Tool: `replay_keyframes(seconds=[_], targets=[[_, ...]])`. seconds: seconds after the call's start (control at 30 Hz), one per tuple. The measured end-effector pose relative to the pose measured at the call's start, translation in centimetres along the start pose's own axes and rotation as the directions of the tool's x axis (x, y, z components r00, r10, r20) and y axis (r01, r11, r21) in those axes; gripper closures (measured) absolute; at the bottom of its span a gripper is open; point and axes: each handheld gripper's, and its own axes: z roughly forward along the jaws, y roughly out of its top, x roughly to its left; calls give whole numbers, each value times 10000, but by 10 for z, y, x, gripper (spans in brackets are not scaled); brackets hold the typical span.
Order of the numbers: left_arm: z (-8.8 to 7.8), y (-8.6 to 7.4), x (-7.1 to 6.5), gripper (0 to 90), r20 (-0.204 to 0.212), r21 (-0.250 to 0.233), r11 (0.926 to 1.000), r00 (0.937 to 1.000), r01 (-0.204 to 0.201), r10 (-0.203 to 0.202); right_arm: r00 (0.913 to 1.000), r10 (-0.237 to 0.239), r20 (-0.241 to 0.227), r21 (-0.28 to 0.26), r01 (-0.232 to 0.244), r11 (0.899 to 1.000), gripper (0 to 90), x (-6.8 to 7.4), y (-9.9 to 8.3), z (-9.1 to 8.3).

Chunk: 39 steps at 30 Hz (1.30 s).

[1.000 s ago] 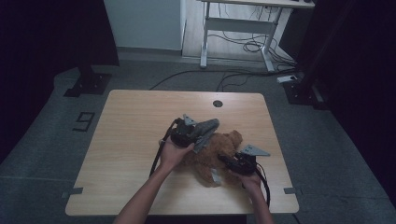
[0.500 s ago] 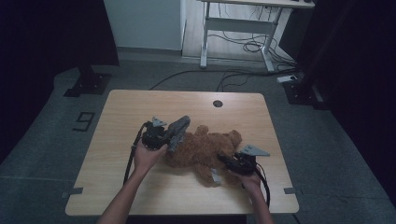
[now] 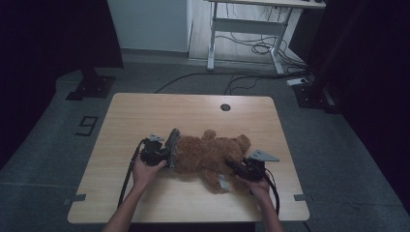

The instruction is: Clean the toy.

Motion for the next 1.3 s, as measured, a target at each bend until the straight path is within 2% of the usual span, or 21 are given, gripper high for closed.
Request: replay_keyframes(seconds=[0.07, 0.17, 0.27, 0.4, 0.5, 0.6, 0.7, 0.77, 0.8, 0.83, 0.9, 0.93, 1.03, 1.07, 1.13, 1.17, 1.2, 1.23, 1.3], targets=[[0, 1, 2, 732, 111, -52, 9999, 9999, 127, -127, 10000, 6, 55, -52, -6, 10000, 529, 0, 0, 1], [-1, 9, 3, 732, 138, -89, 9999, 9999, 85, -83, 9999, -34, 135, -84, 35, 10000, 532, -1, 1, 3], [-10, 22, 4, 730, 14, -706, 9975, 10000, -18, 19, 9994, -57, 353, -46, 58, 10000, 532, -9, 7, 10], [-24, 44, 1, 727, 197, -1392, 9901, 9995, -203, 233, 9991, -60, 416, -153, 66, 9999, 532, -16, 10, 16], [-30, 68, -11, 720, 365, -1720, 9836, 9974, -548, 619, 9991, -169, 398, -199, 177, 9996, 531, -18, 10, 17], [-27, 90, -31, 708, 644, -1934, 9772, 9927, -876, 1017, 9988, -206, 438, -183, 214, 9996, 530, -17, 10, 17], [-10, 100, -50, 708, 761, -1548, 9812, 9888, -1155, 1284, 9987, -241, 451, -195, 250, 9995, 529, -16, 10, 17], [3, 99, -58, 709, 596, -1258, 9833, 9883, -1319, 1402, 9988, -252, 425, -193, 260, 9995, 528, -17, 10, 17], [3, 99, -58, 709, 596, -1258, 9833, 9883, -1319, 1402, 9988, -270, 417, -188, 278, 9994, 527, -17, 10, 17], [13, 92, -63, 709, 324, -1267, 9804, 9873, -1506, 1558, 9988, -280, 412, -181, 288, 9994, 526, -16, 10, 17], [17, 84, -67, 714, -38, -1336, 9730, 9819, -1881, 1893, 9987, -302, 411, -156, 309, 9994, 517, -16, 9, 16], [17, 80, -67, 717, -76, -1417, 9706, 9806, -1947, 1956, 9989, -251, 389, -140, 257, 9996, 508, -16, 9, 16], [14, 75, -66, 724, 23, -1443, 9697, 9799, -1973, 1997, 9992, -180, 370, -121, 184, 9998, 463, -16, 9, 16], [10, 69, -66, 727, 80, -1492, 9678, 9785, -2028, 2062, 9991, -10, 419, -47, 12, 10000, 356, -14, 10, 14], [7, 63, -67, 728, 45, -1602, 9634, 9758, -2149, 2184, 9988, 365, 333, 80, -368, 9993, 280, -15, 10, 10], [6, 61, -68, 730, 24, -1629, 9615, 9744, -2213, 2247, 9983, 468, 336, 123, -472, 9988, 242, -15, 11, 7], [6, 61, -68, 730, 24, -1629, 9615, 9744, -2213, 2247, 9983, 468, 336, 123, -472, 9988, 242, -15, 11, 7], [3, 55, -71, 731, -25, -1785, 9566, 9723, -2302, 2336, 9971, 582, 481, 69, -586, 9983, 182, -15, 13, -1], [1, 50, -73, 732, -42, -1903, 9518, 9697, -2407, 2444, 9961, 753, 464, -267, -741, 9969, 159, -16, 17, -12]])
